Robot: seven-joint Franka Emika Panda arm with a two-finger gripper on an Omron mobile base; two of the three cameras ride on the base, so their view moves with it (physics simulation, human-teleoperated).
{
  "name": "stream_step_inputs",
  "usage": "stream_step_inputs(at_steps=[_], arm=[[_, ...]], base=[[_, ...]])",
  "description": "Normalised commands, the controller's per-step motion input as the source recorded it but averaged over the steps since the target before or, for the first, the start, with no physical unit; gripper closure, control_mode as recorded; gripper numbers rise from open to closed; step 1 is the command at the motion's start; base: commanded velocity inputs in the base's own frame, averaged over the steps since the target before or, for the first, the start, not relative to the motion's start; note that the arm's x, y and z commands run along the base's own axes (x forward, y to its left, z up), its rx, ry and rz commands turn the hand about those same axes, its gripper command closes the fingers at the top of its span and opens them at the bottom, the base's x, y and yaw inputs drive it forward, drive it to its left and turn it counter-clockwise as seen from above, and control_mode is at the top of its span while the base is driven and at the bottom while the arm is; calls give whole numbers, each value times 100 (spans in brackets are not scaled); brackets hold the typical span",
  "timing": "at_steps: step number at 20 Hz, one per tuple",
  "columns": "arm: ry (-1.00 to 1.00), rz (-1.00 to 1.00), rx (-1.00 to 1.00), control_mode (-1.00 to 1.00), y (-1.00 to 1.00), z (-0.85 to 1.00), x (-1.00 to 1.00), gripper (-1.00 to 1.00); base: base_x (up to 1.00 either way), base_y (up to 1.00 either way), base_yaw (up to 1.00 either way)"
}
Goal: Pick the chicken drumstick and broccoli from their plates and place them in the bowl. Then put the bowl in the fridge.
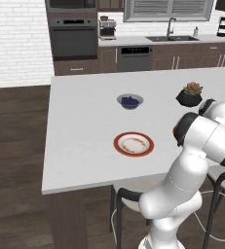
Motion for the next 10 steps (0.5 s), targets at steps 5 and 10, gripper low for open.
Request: stream_step_inputs(at_steps=[5, 10], arm=[[0, 0, 0, -100, -5, -37, 10, -100], [0, -1, 2, -100, -16, -25, 10, -100]], base=[[0, 0, 0], [0, 0, 0]])
